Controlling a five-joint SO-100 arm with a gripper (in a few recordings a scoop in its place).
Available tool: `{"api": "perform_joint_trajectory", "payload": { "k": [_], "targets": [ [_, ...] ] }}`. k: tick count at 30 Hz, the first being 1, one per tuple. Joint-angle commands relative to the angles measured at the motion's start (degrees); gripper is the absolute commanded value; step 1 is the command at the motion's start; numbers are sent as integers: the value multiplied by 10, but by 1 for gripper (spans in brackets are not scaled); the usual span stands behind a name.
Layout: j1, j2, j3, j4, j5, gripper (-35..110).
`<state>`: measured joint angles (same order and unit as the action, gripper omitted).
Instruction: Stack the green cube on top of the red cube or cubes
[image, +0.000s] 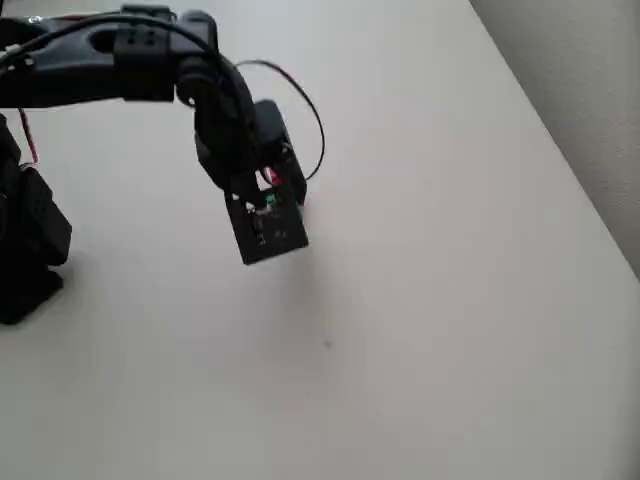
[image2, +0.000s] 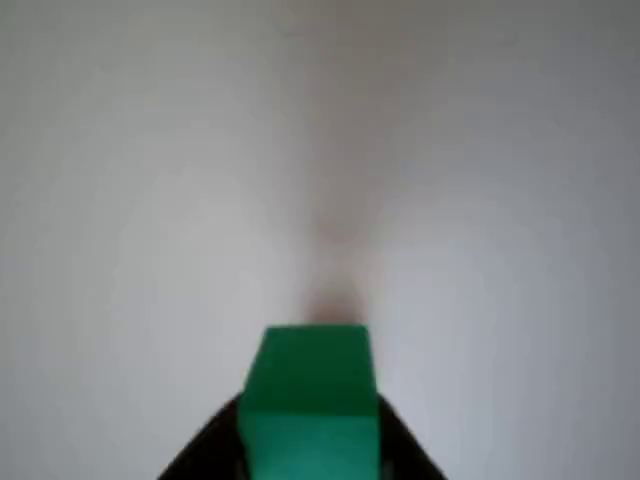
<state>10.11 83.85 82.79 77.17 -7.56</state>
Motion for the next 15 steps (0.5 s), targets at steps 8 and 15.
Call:
{"api": "perform_joint_trajectory", "payload": {
  "k": [8,15],
  "targets": [
    [-50,40,-95,67,33,-2],
    [-69,22,-105,69,45,-2]
  ]
}}
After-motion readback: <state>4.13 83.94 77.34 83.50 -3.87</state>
